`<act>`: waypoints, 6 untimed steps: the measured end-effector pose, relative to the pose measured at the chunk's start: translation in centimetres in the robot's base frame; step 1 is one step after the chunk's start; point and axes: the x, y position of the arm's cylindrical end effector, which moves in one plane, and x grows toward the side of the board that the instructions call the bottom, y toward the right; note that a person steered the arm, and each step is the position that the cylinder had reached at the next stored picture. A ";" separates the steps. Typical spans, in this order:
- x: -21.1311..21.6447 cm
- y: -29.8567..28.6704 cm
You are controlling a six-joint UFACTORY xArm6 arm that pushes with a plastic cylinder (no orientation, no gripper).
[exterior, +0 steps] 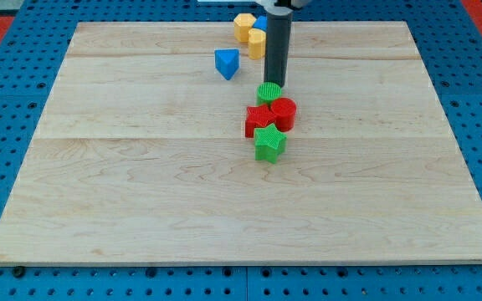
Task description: Move the group of blocks left a bit
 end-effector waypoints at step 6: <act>5.8 2.0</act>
